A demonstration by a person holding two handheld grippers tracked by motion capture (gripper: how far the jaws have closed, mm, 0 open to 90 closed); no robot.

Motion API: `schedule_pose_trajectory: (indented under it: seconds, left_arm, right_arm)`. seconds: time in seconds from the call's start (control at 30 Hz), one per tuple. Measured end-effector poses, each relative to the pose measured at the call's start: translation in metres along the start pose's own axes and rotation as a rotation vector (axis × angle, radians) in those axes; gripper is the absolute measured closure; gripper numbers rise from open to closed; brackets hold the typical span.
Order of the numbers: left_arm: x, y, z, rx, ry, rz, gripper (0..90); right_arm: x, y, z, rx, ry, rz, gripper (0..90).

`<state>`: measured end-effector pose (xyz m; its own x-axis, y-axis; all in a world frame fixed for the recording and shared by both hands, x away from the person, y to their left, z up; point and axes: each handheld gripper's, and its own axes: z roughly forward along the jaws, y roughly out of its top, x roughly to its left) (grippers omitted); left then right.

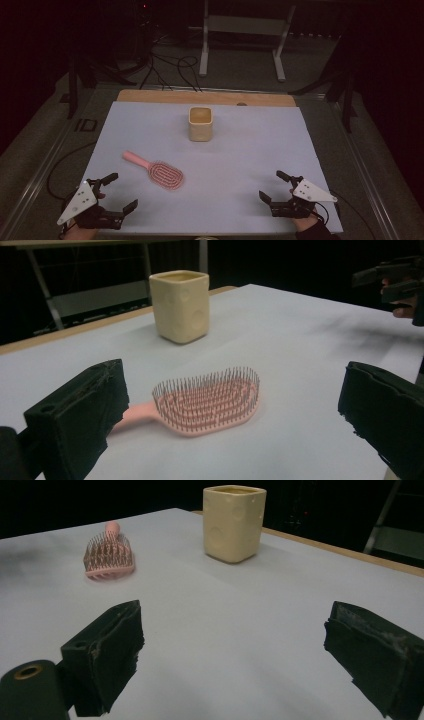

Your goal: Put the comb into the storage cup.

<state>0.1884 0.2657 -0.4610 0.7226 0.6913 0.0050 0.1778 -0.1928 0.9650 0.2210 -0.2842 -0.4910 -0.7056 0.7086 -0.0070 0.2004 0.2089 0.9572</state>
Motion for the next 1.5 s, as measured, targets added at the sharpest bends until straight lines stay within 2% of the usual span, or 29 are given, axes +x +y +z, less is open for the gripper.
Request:
schedule_pose_trajectory:
  seconds: [0.37, 0.73, 1.1, 1.17, 1.37, 1.5]
  left_arm:
    - [0.014, 0.032, -0.005, -0.001, -0.01, 0.033, 0.2]
    - [0.026, 0.055, -0.005, -0.018, -0.007, 0.036, 0.2]
    - [0.04, 0.076, 0.001, 0.012, -0.011, 0.042, 0.2]
    - [0.042, 0.08, 0.004, 0.025, 0.01, 0.036, 0.2]
    - [0.051, 0.085, 0.011, 0.045, 0.018, 0.032, 0.2]
    - [0.061, 0.088, 0.019, 0.071, 0.02, 0.025, 0.2]
  right_arm:
    - [0.0, 0.001, 0.0, -0.007, 0.002, 0.006, 8.3]
    - [0.001, 0.001, 0.001, -0.011, 0.001, 0.011, 8.3]
    - [0.001, 0.001, 0.001, -0.013, 0.001, 0.013, 8.3]
    - [0.001, 0.002, 0.001, -0.015, 0.002, 0.01, 8.3]
    - [0.001, 0.002, 0.001, -0.016, 0.003, 0.009, 8.3]
    - [0.002, 0.002, 0.001, -0.016, 0.003, 0.013, 8.3]
